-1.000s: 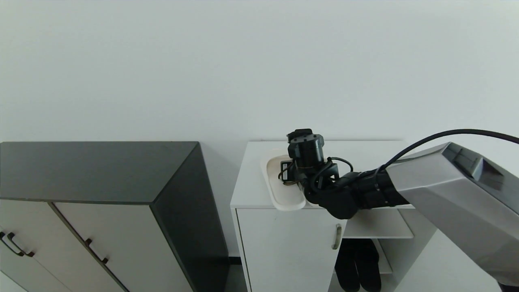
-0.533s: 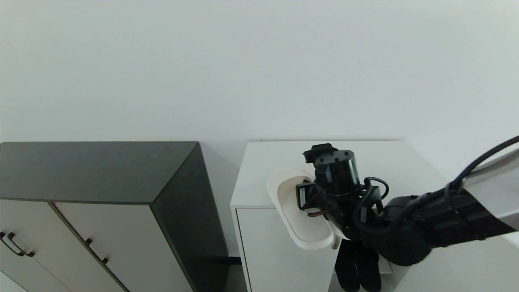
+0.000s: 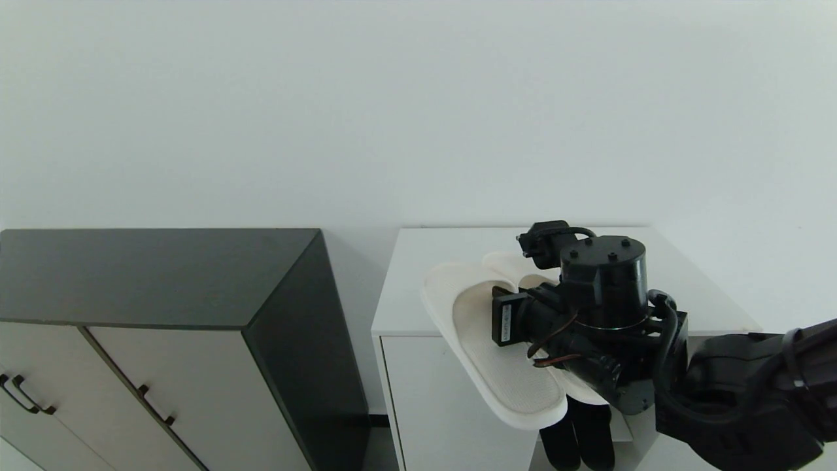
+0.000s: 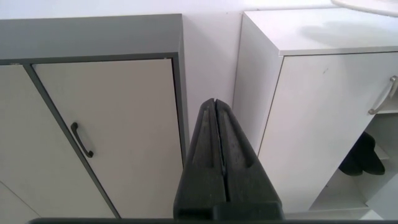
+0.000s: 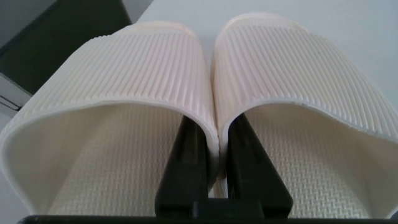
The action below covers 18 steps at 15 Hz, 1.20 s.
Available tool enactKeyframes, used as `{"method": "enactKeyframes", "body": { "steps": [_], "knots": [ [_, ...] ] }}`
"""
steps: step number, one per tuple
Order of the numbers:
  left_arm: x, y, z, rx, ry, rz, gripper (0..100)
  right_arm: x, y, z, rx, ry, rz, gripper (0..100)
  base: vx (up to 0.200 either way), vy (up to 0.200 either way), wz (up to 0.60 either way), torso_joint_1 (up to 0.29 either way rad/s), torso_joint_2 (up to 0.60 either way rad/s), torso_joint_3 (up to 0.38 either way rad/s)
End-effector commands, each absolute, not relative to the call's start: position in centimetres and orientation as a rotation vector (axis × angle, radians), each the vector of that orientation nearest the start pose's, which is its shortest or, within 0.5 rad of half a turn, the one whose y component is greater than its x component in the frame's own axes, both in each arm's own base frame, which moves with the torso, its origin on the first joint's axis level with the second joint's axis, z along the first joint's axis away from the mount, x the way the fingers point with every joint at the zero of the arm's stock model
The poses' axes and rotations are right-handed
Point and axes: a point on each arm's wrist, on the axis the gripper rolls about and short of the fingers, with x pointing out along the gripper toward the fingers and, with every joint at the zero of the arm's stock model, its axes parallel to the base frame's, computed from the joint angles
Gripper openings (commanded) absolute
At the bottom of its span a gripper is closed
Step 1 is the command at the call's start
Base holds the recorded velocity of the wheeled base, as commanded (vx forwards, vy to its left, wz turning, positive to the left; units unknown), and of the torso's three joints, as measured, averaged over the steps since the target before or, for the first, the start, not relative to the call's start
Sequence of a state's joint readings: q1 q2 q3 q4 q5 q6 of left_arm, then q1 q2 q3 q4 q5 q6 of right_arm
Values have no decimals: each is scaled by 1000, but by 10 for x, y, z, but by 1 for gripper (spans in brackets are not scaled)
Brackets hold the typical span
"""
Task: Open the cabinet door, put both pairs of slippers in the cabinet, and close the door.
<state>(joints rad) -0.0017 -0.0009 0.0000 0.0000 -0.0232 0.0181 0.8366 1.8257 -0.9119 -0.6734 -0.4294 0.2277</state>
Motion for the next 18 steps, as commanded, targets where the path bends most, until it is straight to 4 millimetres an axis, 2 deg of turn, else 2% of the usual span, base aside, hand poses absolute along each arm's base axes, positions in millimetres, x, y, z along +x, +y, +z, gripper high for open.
{"method": "enactKeyframes", "body": {
  "steps": [1, 11, 18],
  "knots": [
    [-23, 0, 75, 18, 0, -25, 0, 237, 242, 175, 82, 235, 367, 0, 0, 0, 0, 0, 0, 0],
    [-23, -1, 75, 17, 0, -28, 0, 238, 245, 166, 54, 253, 364, 0, 0, 0, 0, 0, 0, 0],
    [-23, -1, 75, 17, 0, -28, 0, 236, 245, 163, 18, 252, 370, 0, -200, 0, 0, 2, 2, 5]
  ]
}}
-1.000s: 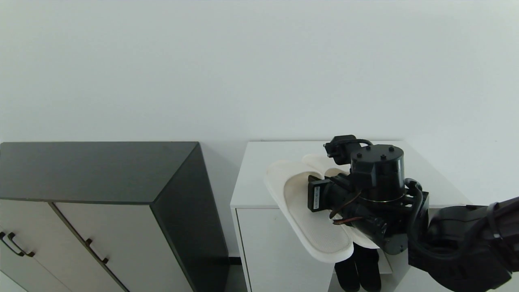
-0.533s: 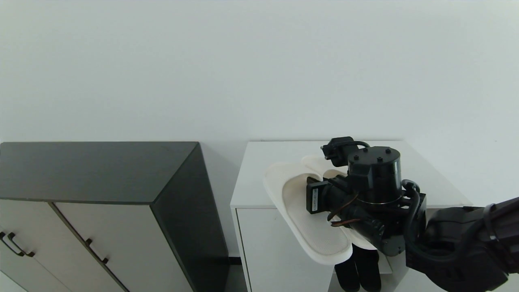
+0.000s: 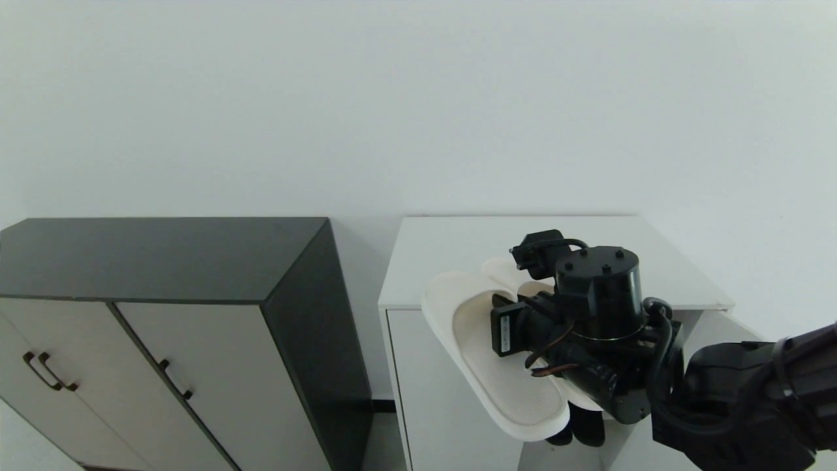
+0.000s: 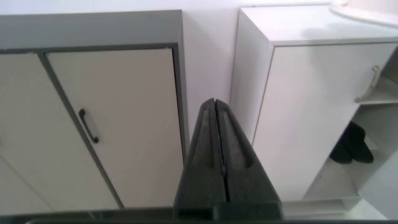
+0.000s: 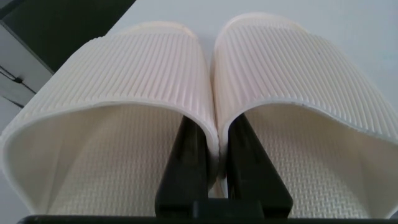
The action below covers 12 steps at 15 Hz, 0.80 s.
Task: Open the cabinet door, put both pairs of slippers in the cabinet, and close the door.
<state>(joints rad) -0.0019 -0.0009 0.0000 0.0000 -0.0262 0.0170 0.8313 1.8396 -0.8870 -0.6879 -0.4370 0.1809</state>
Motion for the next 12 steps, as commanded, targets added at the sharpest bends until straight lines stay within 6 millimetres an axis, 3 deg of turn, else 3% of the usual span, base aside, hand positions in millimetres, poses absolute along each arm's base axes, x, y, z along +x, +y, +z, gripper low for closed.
{"method": "enactKeyframes", "body": {
  "steps": [1, 5, 12],
  "knots": [
    [-23, -1, 75, 17, 0, -28, 0, 236, 245, 163, 18, 252, 370, 0, -200, 0, 0, 2, 2, 2],
    [-23, -1, 75, 17, 0, -28, 0, 236, 245, 163, 18, 252, 370, 0, -200, 0, 0, 2, 2, 0],
    [-23, -1, 75, 14, 0, -28, 0, 238, 246, 160, 15, 256, 368, 0, 0, 0, 0, 0, 0, 0]
  ]
}}
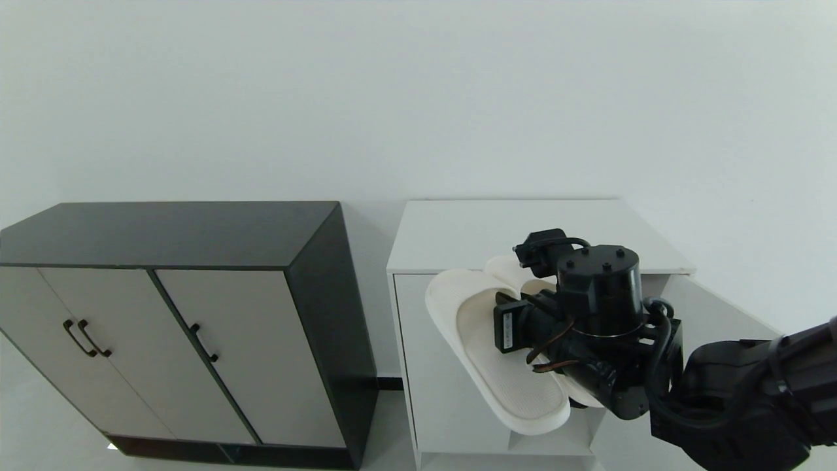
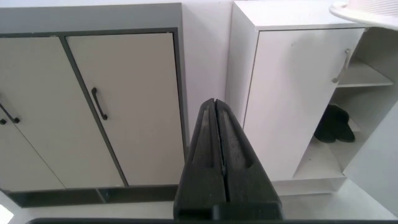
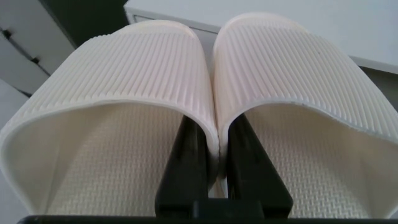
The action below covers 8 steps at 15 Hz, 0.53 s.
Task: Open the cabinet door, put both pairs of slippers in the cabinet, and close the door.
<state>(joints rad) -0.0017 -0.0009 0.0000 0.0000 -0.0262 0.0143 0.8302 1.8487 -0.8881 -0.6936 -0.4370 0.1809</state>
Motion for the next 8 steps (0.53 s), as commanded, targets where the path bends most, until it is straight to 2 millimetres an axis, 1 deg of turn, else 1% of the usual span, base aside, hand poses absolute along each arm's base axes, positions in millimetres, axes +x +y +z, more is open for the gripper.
{"method": "enactKeyframes", "body": {
  "steps": [1, 8],
  "knots": [
    [-23, -1, 75, 14, 0, -28, 0, 238, 246, 161, 16, 254, 368, 0, 0, 0, 0, 0, 0, 0],
    [-23, -1, 75, 14, 0, -28, 0, 238, 246, 160, 15, 257, 367, 0, 0, 0, 0, 0, 0, 0]
  ]
}}
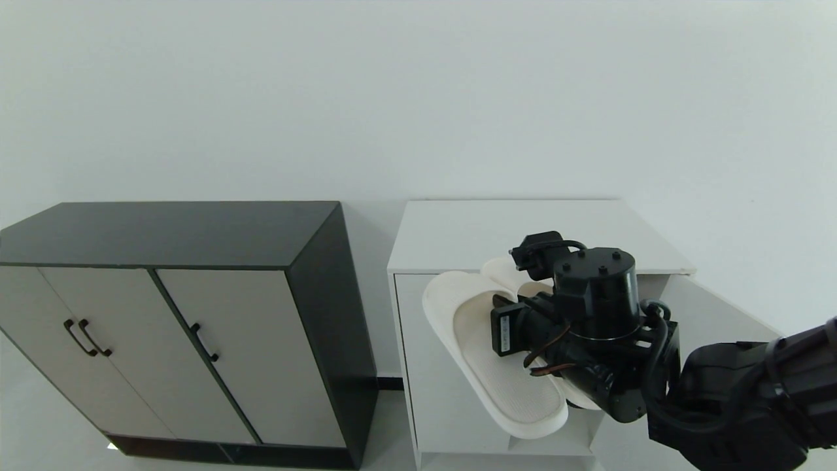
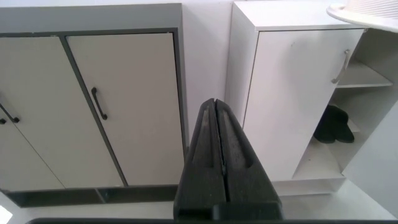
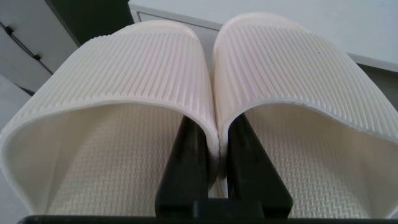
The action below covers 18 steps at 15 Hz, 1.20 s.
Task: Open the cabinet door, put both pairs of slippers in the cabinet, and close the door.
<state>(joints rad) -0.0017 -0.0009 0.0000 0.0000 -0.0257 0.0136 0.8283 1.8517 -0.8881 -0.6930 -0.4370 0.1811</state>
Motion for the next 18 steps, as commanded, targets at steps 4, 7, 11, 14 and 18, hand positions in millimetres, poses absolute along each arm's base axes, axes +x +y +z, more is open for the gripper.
{"method": "enactKeyframes", "body": {
  "steps": [4, 7, 11, 14, 18],
  "knots": [
    [-23, -1, 75, 14, 0, -28, 0, 239, 246, 158, 11, 259, 366, 0, 0, -100, 0, 2, 2, 2],
    [-23, -1, 75, 14, 0, -28, 0, 240, 245, 158, 10, 261, 363, 0, 0, -200, 0, 1, 1, 2],
    [-23, -1, 75, 14, 0, -28, 0, 241, 246, 156, 8, 264, 361, 0, 0, -200, 0, 4, 2, 1],
    [-23, -1, 75, 14, 0, -28, 0, 241, 245, 156, 7, 265, 360, 0, 0, -200, 0, 7, 1, 1],
    [-23, -1, 75, 14, 0, -28, 0, 241, 245, 155, 6, 268, 359, 0, 0, -150, 0, -2, 2, 1]
  ]
}}
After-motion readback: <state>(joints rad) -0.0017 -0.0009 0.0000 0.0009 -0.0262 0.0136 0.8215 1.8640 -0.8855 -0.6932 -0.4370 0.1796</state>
